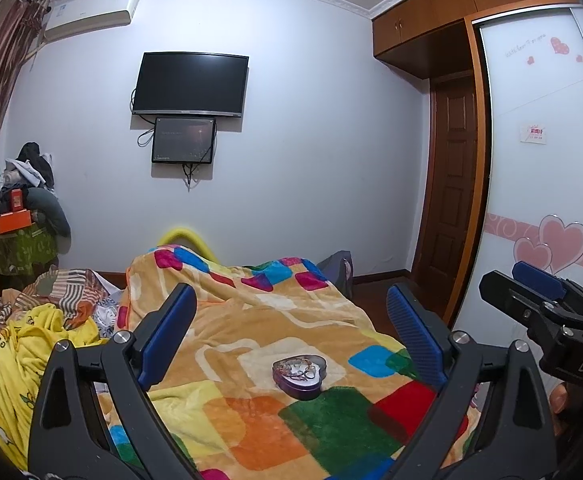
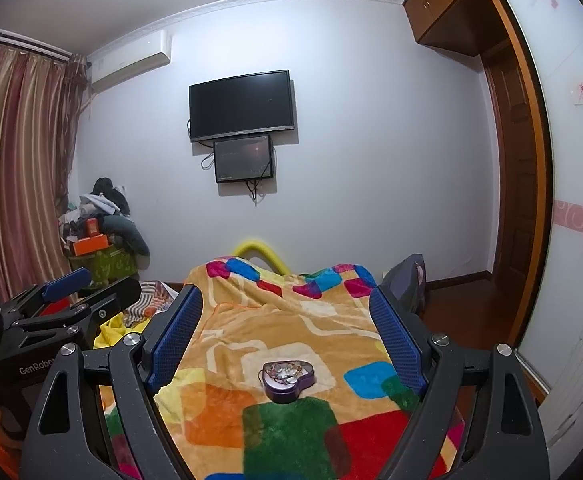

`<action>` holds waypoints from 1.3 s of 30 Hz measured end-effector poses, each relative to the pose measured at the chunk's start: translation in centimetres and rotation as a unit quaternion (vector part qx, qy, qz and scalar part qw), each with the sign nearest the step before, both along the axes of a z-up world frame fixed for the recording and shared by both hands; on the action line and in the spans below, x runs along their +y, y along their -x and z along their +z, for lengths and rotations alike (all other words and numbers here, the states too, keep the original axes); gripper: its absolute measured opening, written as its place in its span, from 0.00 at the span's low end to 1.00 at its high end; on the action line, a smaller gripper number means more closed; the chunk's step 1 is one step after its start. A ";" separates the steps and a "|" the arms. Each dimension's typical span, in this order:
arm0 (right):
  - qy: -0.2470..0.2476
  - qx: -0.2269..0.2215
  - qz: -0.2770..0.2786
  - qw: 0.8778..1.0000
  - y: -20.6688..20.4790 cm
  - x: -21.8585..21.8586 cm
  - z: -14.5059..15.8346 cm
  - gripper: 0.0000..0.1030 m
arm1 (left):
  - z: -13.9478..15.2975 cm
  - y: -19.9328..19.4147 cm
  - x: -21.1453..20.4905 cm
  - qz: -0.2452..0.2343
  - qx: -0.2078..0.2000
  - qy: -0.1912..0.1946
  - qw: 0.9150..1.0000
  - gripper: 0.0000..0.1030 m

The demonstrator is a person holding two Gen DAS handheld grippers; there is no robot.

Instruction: Organize jewelry

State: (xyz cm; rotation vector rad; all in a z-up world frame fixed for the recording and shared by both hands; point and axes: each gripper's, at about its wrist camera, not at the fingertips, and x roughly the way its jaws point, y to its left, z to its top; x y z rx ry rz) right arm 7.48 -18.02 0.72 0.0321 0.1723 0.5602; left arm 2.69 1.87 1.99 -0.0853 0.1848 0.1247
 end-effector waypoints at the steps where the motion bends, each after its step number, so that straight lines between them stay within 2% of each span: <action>1: 0.000 0.000 0.000 1.000 0.0 0.0 0.0 0.81 | 0.0 0.0 0.0 0.000 0.000 0.000 1.000 0.94; 21: 0.000 0.000 0.000 1.000 0.2 -0.1 0.1 0.81 | 0.2 0.0 0.0 -0.005 -0.003 0.005 1.000 0.98; 39: -0.003 0.000 -0.003 1.000 0.3 -0.4 0.5 0.81 | 0.4 0.0 0.2 -0.010 -0.003 0.021 1.000 0.99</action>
